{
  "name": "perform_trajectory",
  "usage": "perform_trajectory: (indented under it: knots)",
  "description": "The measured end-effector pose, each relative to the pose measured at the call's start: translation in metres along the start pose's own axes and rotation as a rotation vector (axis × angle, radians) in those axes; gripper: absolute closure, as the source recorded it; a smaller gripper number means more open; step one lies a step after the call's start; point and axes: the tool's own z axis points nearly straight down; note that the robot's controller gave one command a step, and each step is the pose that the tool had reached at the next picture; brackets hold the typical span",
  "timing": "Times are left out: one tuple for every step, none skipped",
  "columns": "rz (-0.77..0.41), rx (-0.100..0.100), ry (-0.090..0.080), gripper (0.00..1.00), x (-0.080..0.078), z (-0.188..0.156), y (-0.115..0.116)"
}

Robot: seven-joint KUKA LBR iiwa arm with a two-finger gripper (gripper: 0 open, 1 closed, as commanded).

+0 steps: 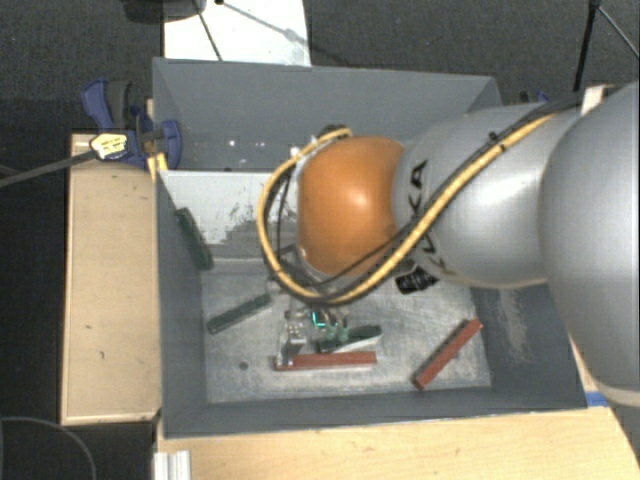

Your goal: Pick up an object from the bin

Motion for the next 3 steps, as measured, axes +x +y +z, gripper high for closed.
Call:
perform_trajectory:
  knots:
    - [-0.087, 0.000, -0.003, 1.00, 0.017, 0.088, -0.086]
    - [-0.085, 0.000, -0.002, 1.00, 0.017, 0.088, -0.086]
    - [-0.060, 0.000, -0.006, 1.00, 0.030, -0.081, -0.106]
